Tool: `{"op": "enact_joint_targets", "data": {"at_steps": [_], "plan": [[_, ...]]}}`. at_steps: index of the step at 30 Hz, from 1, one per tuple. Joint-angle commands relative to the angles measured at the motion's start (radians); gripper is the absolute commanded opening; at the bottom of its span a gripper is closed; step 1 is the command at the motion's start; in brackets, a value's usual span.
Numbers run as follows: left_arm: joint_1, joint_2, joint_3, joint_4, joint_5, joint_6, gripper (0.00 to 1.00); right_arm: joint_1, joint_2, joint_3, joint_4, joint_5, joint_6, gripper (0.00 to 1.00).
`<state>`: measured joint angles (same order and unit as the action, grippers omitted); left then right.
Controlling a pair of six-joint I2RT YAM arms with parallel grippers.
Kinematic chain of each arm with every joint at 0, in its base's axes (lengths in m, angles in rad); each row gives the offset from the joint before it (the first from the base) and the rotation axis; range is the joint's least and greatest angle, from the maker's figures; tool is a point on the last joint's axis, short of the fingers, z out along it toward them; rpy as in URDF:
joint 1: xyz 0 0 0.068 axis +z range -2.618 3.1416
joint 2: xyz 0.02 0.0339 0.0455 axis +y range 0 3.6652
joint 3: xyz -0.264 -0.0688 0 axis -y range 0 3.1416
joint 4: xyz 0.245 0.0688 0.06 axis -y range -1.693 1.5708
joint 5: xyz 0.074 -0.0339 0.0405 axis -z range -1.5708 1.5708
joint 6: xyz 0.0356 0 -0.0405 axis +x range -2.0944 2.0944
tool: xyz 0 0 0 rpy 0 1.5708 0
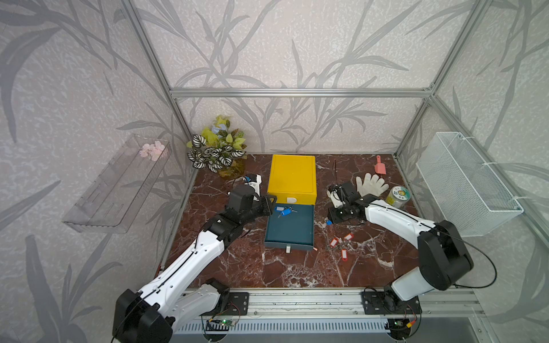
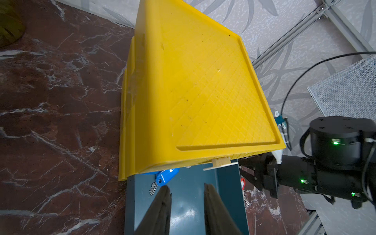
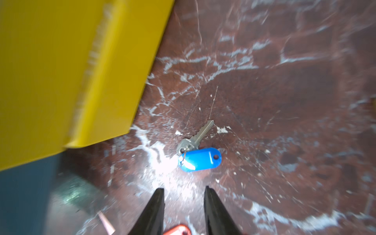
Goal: Take the keys out of the drawer
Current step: Place the key at the center of the board, then pick up the key from the drawer.
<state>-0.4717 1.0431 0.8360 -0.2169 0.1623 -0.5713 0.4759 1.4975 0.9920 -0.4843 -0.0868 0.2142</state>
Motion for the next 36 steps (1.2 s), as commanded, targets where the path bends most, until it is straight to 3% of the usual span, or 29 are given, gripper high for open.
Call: {"op": "enact_joint_targets", "data": {"at_steps": [1,6,14,17,23,36], "plan": [[0.026,-0.032,0.006,-0.004,-0.01,0.028,0.31,0.0,-0.119,0.023,-0.06,-0.011,0.024,0.36],[0.091,-0.066,-0.003,-0.019,-0.004,0.01,0.31,0.054,-0.276,0.018,-0.059,-0.048,0.1,0.35],[0.223,-0.086,-0.107,0.047,0.097,-0.085,0.31,0.393,-0.383,0.025,-0.004,0.216,0.183,0.35],[0.235,-0.066,-0.149,0.116,0.132,-0.133,0.31,0.489,-0.327,0.04,0.035,0.272,0.19,0.35],[0.254,-0.022,-0.183,0.177,0.204,-0.172,0.31,0.585,-0.149,0.077,0.128,0.293,0.188,0.36],[0.271,-0.037,-0.14,0.089,0.235,-0.081,0.31,0.604,0.124,0.197,0.247,0.395,0.018,0.4]]}}
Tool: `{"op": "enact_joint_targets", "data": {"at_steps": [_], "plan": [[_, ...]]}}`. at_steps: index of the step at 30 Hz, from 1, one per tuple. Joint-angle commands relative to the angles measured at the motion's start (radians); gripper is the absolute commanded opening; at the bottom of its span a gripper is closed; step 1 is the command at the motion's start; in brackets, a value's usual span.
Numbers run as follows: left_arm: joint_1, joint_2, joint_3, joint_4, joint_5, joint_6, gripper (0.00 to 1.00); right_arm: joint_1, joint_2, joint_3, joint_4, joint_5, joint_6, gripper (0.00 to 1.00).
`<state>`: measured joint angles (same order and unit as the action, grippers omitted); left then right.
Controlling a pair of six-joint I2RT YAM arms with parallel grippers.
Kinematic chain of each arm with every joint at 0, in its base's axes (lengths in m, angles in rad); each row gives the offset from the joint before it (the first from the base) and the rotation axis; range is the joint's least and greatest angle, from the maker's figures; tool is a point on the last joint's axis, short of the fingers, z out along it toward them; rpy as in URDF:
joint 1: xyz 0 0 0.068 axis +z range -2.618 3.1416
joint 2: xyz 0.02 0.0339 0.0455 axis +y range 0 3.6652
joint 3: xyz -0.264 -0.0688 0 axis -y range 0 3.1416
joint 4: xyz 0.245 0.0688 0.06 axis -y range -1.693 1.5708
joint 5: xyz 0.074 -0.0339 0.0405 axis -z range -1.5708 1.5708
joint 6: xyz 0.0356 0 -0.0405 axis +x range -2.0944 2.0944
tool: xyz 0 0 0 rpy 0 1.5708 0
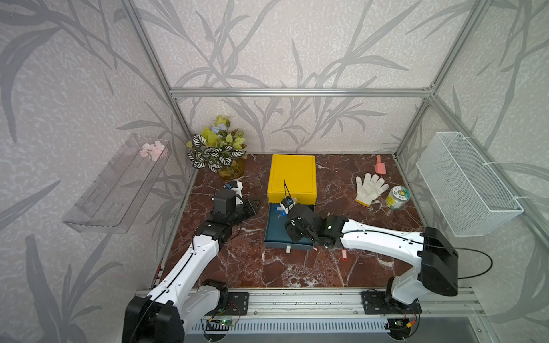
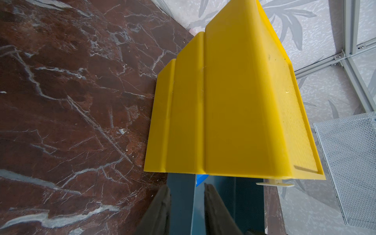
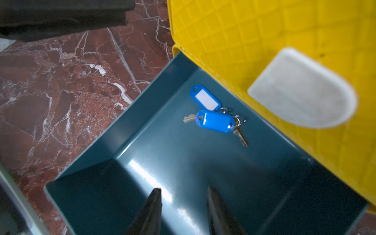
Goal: Take the keys out of the drawer
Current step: Pick up the key from the drawer.
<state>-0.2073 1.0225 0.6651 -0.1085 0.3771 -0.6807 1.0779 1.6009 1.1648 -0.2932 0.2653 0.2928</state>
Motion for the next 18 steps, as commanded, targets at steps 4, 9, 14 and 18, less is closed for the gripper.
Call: {"op": "enact_joint_targets", "data": {"at_steps": [4,9,14,18], "plan": [[0.006,-0.022,0.033,-0.039,0.013,0.029,0.31,0.002,0.059,0.023,0.121,0.068,-0.106,0.4],[0.006,-0.029,0.036,-0.084,-0.006,0.049,0.31,0.002,0.128,0.027,0.2,0.097,-0.134,0.4],[0.006,-0.037,0.039,-0.101,-0.019,0.063,0.31,-0.001,0.185,0.037,0.266,0.141,-0.143,0.4],[0.006,-0.036,0.036,-0.108,-0.024,0.069,0.31,-0.012,0.233,0.07,0.275,0.17,-0.14,0.4]]}}
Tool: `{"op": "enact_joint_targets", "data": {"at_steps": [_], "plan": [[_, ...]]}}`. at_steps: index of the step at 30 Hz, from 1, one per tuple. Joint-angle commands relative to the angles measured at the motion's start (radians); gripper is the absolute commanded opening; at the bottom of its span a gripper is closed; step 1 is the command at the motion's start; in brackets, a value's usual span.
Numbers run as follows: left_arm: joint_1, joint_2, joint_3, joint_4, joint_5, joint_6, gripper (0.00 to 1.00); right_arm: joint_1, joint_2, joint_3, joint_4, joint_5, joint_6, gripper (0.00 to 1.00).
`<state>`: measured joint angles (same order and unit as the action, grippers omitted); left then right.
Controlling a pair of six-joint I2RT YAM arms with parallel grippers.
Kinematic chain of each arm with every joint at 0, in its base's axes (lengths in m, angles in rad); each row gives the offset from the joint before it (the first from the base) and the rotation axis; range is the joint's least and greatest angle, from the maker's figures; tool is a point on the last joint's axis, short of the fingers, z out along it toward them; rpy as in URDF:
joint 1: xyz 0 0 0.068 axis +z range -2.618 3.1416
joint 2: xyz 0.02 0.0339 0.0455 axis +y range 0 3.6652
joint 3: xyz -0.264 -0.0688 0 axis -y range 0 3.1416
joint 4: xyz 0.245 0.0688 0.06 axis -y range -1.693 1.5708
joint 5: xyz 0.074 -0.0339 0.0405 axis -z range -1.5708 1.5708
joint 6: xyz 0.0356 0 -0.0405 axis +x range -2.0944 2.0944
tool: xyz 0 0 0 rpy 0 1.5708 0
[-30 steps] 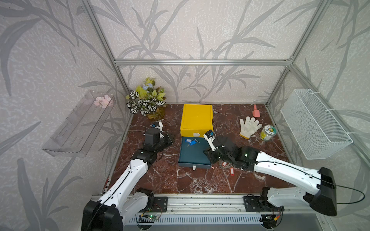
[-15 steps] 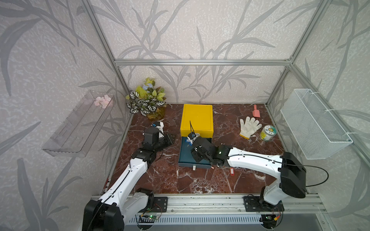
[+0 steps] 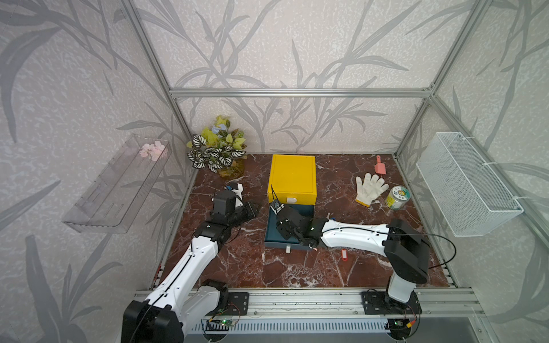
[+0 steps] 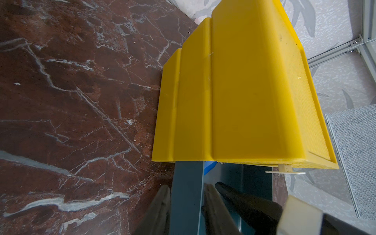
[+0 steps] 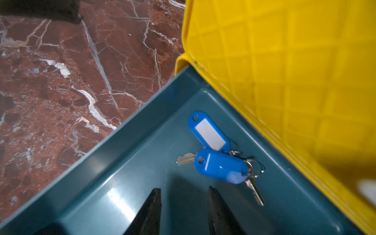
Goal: Take the keys out of the drawer
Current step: Pick up the key from the drawer.
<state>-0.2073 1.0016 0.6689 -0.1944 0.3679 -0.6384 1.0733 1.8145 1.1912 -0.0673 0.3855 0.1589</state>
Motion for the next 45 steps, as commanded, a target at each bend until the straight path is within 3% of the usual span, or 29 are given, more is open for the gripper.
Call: {"op": "enact_joint_targets", "data": {"at_steps": [1,16,33,45], "plan": [[0.006,-0.014,0.032,-0.02,-0.014,0.025,0.31,-0.01,0.029,0.05,0.05,0.054,-0.001,0.4],[0.006,-0.003,0.026,-0.026,-0.019,0.036,0.31,-0.093,0.057,0.045,-0.053,-0.092,0.123,0.41],[0.006,-0.008,0.023,-0.025,-0.019,0.035,0.31,-0.092,-0.097,-0.007,-0.217,-0.254,0.137,0.35],[0.006,-0.017,0.015,-0.023,-0.02,0.034,0.31,-0.092,-0.15,0.067,-0.358,-0.112,0.126,0.35]]}}
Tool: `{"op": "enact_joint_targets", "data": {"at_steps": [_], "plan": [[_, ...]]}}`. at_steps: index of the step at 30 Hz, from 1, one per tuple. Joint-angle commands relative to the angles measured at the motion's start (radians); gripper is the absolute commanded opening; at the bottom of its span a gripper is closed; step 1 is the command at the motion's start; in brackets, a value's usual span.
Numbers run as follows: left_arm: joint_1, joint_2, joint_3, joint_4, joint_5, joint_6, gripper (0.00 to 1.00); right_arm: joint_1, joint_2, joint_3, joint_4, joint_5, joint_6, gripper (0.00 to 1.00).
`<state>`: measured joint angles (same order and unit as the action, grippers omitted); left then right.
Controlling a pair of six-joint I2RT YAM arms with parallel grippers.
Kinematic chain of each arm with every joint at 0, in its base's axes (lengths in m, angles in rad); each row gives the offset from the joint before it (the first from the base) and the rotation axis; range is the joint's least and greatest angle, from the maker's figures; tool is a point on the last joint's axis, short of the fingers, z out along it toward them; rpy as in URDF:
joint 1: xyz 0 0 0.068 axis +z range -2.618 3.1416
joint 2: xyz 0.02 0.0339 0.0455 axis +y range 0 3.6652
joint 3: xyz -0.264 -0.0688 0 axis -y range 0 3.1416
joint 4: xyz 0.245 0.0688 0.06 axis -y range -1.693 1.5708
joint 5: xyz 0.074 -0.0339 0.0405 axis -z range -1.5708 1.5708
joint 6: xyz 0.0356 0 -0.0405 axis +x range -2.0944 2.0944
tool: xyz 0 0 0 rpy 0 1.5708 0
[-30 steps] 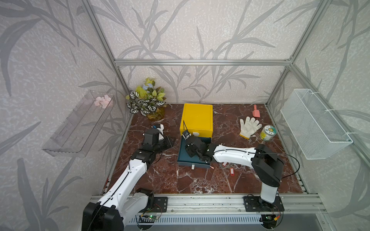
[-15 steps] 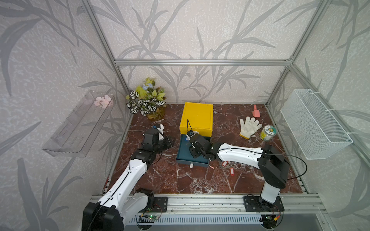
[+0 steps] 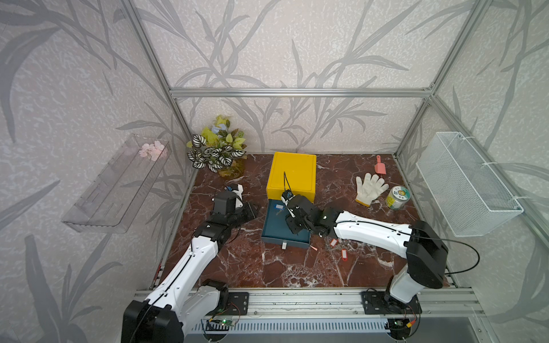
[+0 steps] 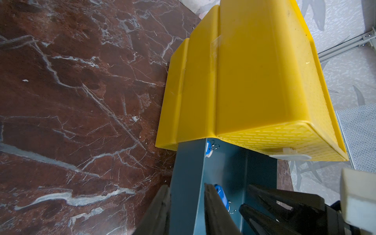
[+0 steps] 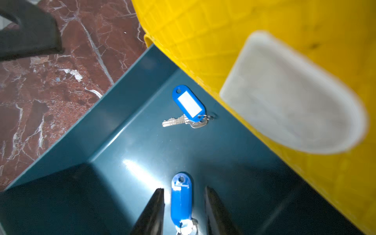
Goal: Take the keys out of the drawer
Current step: Pick up the key from the drawer.
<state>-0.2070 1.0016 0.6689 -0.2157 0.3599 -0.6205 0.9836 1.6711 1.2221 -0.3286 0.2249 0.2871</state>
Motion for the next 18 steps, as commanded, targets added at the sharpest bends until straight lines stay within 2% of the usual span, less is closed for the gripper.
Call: {"op": "enact_joint_targets", "data": {"at_steps": [1,8,12,18], "plan": [[0.006,-0.018,0.015,-0.004,-0.012,0.018,0.31,-0.002,-0.008,0.045,-0.118,0.039,-0.014,0.34],[0.006,-0.02,0.004,-0.019,-0.009,0.035,0.31,-0.004,-0.045,0.128,-0.29,-0.194,-0.283,0.35],[0.007,-0.024,0.006,-0.053,-0.035,0.042,0.31,-0.005,-0.003,0.183,-0.416,-0.324,-0.439,0.4],[0.008,-0.049,-0.003,-0.102,-0.069,0.03,0.32,-0.004,0.109,0.218,-0.493,-0.335,-0.543,0.4]]}}
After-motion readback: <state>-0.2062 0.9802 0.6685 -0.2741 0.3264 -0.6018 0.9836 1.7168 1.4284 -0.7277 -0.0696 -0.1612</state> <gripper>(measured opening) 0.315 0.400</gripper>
